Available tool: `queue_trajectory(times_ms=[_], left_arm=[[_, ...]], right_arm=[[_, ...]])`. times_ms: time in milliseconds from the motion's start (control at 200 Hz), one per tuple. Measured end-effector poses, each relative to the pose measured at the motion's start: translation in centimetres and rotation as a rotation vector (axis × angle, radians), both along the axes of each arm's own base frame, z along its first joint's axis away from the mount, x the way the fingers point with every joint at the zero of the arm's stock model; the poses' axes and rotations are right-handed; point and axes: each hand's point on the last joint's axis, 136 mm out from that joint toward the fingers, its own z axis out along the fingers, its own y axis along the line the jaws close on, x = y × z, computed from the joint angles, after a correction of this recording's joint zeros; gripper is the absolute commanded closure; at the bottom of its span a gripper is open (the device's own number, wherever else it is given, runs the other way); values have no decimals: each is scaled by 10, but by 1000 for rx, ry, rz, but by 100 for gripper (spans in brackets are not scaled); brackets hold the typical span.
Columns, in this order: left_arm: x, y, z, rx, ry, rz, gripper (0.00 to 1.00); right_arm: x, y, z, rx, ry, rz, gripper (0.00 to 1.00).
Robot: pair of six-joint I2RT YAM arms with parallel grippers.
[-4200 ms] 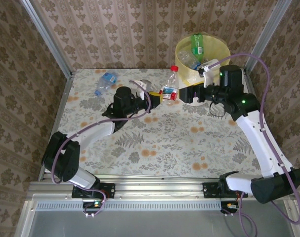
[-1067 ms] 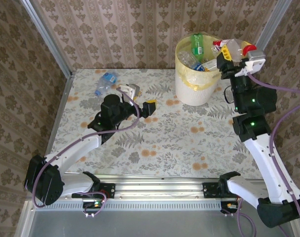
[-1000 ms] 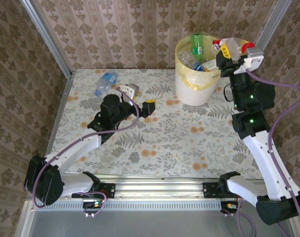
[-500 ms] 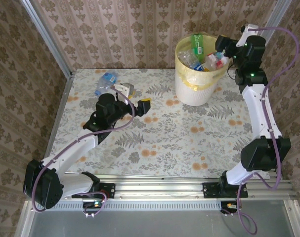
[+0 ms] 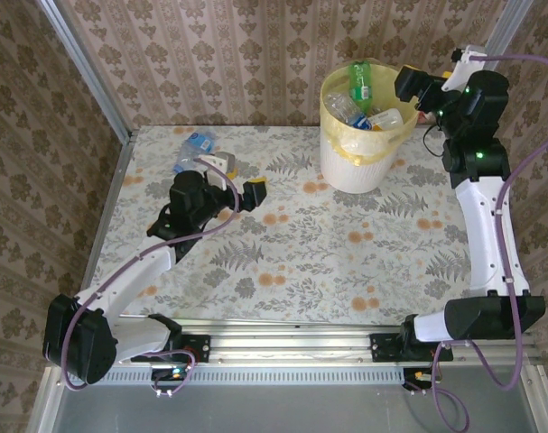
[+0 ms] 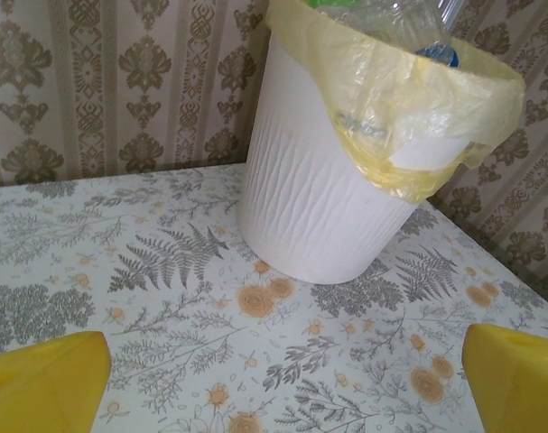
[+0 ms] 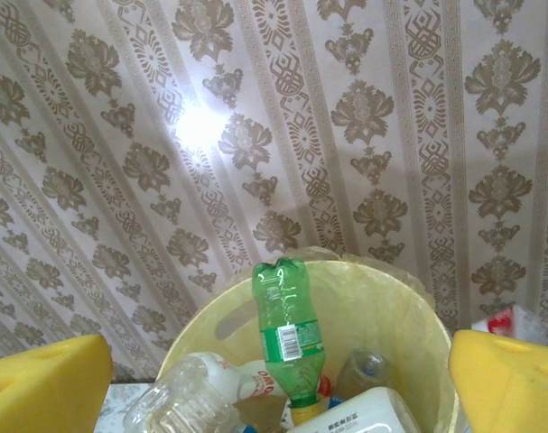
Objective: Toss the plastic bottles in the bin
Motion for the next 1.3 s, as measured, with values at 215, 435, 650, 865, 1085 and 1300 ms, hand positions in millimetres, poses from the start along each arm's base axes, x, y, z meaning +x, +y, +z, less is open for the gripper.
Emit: queue_trajectory(times_ms=[215,435,650,865,1085,1300], left_arm=[[0,4,-12,8,26,4,0],[-1,4,-15,3,27,2,0],[-2,0,-8,-20,3,-19,0],[-3,-5,-10,-24,6,-46,0],[-3,-7,-11,-24,11,-62,0],[8,-5,-17,-22,31,-64,0]], right_arm=[[-14,1,-17,5,75,-1,3],[-32,-22,-48,12,190,-88,1],[-37,-78,-109,121,340,-229,1],[-26,-118,-172,335,447,-283,5],[9,-151,-237,577,501,-308,9],[49,-177,-286,786,482,-342,14]])
